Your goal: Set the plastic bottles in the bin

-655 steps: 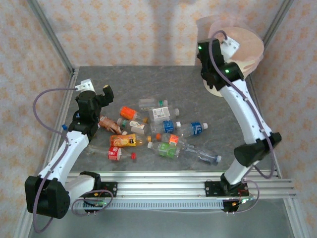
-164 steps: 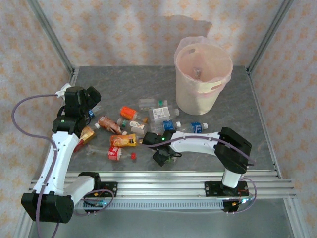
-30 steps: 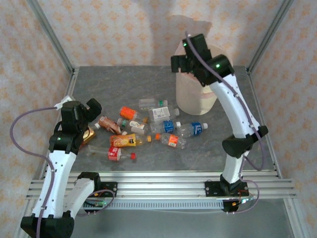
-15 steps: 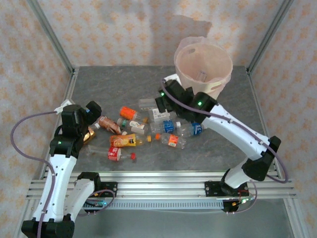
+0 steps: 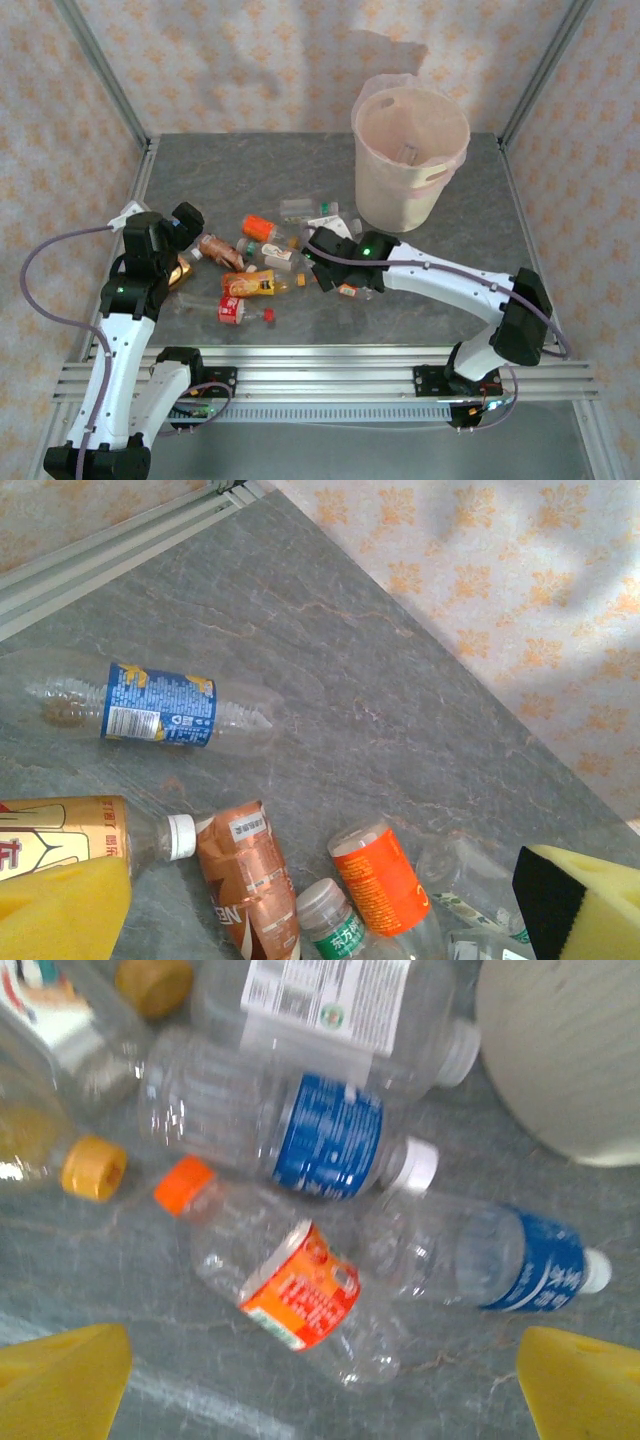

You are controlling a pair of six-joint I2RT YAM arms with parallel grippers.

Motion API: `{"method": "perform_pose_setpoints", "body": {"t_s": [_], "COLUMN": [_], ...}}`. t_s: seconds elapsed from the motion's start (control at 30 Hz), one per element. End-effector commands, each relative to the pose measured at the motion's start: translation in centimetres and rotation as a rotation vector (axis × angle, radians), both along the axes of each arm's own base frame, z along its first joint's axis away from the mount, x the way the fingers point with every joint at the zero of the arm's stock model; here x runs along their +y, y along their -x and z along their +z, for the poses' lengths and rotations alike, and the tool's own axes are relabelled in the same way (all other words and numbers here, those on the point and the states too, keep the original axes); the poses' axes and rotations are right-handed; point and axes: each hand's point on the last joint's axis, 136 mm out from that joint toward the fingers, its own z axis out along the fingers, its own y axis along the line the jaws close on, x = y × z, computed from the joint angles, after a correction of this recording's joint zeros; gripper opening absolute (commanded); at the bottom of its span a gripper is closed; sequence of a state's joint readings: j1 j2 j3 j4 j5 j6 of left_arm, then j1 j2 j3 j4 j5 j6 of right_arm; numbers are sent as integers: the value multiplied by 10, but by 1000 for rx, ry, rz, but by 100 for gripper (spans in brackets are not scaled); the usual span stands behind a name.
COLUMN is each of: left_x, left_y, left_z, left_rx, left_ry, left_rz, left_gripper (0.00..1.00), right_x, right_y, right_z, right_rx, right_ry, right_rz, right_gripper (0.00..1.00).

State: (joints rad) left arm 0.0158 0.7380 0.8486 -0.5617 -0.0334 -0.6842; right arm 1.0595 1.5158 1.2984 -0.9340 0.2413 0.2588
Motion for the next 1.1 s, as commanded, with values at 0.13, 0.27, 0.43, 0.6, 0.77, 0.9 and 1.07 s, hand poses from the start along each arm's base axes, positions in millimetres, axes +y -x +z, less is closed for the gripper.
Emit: {"method": "perform_pose_setpoints", "body": {"t_s": [0.13, 0.27, 0.43, 0.6, 0.77, 0.9, 1.07], "left_x": [1, 0, 0, 1, -2, -2, -4], "left_y": [-6, -8, -9, -10, -14, -15, -17], "left_z": [-2, -5, -4, -3, -4, -6, -7], "left_rx": [-21, -12, -16, -15, -5, 0, 8], "left_ry": [33, 41, 41, 36, 38, 36, 34], "left_rz": [21, 18, 18, 19, 4, 0, -17], "left_gripper": [100, 100, 100, 100, 100, 100, 100], "right_x": [-11, -14, -11, -13, -6, -1, 6], "right_y": [26, 26, 20, 8, -1, -7, -11], "right_z": [-48, -64, -77, -86, -90, -92, -97], "right_rx": [165, 192, 218, 231, 239, 238, 251], "right_ry": [99, 152, 172, 186, 193, 200, 188], "right_rz": [70, 82, 95, 77, 85, 87, 91], "right_gripper": [100, 99, 98, 96, 94, 93, 92]}}
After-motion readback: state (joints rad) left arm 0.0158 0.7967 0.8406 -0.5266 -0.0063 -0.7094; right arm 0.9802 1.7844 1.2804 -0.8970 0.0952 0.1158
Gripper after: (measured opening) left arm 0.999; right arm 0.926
